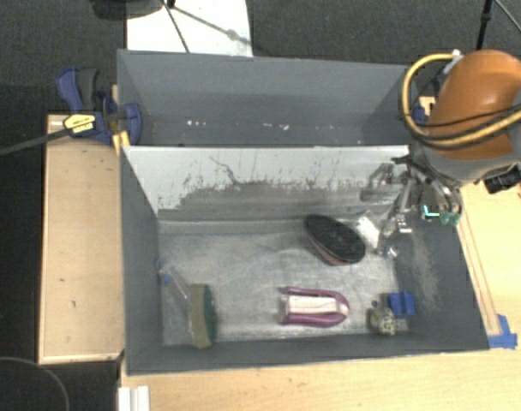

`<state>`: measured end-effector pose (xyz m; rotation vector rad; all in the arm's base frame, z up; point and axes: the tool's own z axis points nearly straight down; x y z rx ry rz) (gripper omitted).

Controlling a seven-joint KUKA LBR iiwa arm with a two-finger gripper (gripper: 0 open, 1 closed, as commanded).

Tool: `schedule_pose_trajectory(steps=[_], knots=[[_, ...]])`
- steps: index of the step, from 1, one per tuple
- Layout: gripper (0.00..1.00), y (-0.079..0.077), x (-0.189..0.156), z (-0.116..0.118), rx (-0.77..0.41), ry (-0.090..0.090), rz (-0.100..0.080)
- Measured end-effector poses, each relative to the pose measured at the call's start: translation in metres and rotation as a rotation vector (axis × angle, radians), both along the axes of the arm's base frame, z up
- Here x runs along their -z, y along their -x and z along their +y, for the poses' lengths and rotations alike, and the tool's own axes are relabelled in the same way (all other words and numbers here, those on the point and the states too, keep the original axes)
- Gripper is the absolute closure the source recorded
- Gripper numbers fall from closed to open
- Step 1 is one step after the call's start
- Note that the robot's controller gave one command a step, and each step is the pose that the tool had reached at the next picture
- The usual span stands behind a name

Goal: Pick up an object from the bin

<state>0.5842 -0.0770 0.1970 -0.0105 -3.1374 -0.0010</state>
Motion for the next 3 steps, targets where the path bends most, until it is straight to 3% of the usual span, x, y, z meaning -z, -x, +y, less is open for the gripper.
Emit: schedule_pose_trajectory(steps=[1, 2, 3], knots=[[0.0, 0.009, 0.125, 0.026, -0.085, 0.001, -0.014], [1.0, 0.009, 0.123, 0.025, -0.088, 0.002, -0.015], [1.0, 0.0, -0.02, 0.016, -0.07, 0.002, -0.015]])
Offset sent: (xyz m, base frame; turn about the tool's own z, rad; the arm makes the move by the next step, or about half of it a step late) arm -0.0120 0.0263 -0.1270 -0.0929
